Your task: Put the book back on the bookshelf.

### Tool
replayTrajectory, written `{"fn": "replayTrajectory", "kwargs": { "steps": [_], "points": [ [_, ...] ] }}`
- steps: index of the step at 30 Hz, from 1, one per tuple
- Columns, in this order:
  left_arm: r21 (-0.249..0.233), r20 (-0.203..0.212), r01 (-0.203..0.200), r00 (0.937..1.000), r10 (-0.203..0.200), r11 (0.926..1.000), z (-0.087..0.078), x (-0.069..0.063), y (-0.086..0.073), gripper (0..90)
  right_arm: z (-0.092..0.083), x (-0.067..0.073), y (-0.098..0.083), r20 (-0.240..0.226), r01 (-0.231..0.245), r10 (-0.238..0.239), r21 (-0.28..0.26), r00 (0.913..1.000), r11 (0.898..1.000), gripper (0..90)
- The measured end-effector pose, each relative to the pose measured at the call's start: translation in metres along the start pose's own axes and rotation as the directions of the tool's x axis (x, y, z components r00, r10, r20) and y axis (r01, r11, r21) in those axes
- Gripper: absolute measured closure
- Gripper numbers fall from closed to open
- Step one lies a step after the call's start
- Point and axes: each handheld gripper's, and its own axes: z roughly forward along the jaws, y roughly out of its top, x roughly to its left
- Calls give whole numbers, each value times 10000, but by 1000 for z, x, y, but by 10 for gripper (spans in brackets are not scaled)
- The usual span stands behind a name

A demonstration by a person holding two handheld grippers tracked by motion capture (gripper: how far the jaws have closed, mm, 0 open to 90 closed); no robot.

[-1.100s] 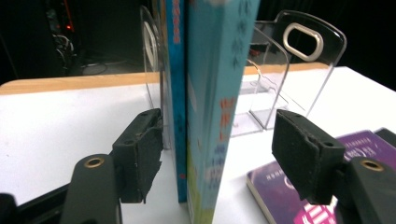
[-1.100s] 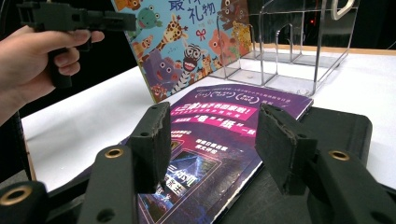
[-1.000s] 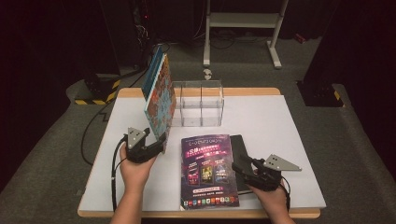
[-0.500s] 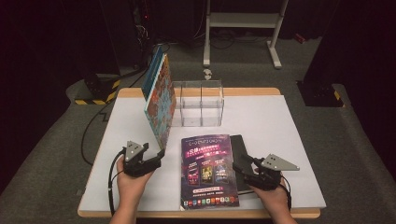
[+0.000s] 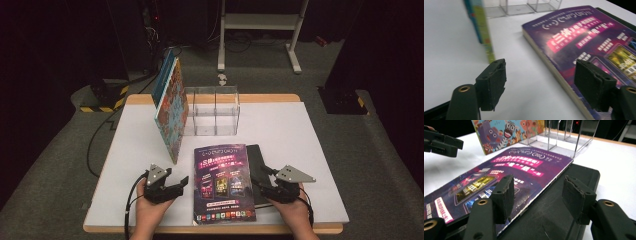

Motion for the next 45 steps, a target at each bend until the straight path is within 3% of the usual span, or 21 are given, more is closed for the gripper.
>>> {"fn": "replayTrajectory", "kwargs": {
  "steps": [3, 5, 7, 10, 14, 20, 26, 35, 45],
  "points": [
    [160, 352, -161, 9993, 155, 9997, 11, -16, -2, 275, 2, 0, 0, 79, -51, 49, 282, 10000, 9996, 400],
    [327, 592, -34, 9982, 15, 9995, 17, -21, -3, 264, 4, 0, 1, 139, -69, 63, 475, 9999, 9988, 397],
    [698, 804, -153, 9967, 96, 9974, 23, -26, -4, 243, 4, 1, 3, 224, -68, 53, 690, 9997, 9976, 388],
    [939, 1052, -134, 9944, 34, 9955, 27, -28, -7, 236, 1, 0, 1, 502, -89, 36, 1049, 9987, 9944, 378],
    [1210, 1355, -67, 9907, -98, 9926, 30, -30, -11, 230, -7, -6, -12, 843, -462, 366, 1147, 9958, 9923, 371],
    [1333, 1653, 392, 9843, -613, 9903, 30, -32, -15, 225, -11, -11, -15, 759, -845, 765, 1084, 9942, 9905, 359],
    [1386, 1731, 549, 9817, -788, 9888, 31, -31, -15, 221, -8, -9, -17, 574, -767, 704, 1158, 9959, 9903, 358],
    [1502, 1878, 563, 9786, -844, 9871, 34, -34, -14, 208, -6, 0, -12, 325, -662, 632, 1001, 9975, 9928, 360],
    [1307, 2464, 351, 9669, -668, 9908, 38, -46, -12, 215, -4, 3, -10, 298, -554, 528, 963, 9982, 9938, 360]
  ]
}}
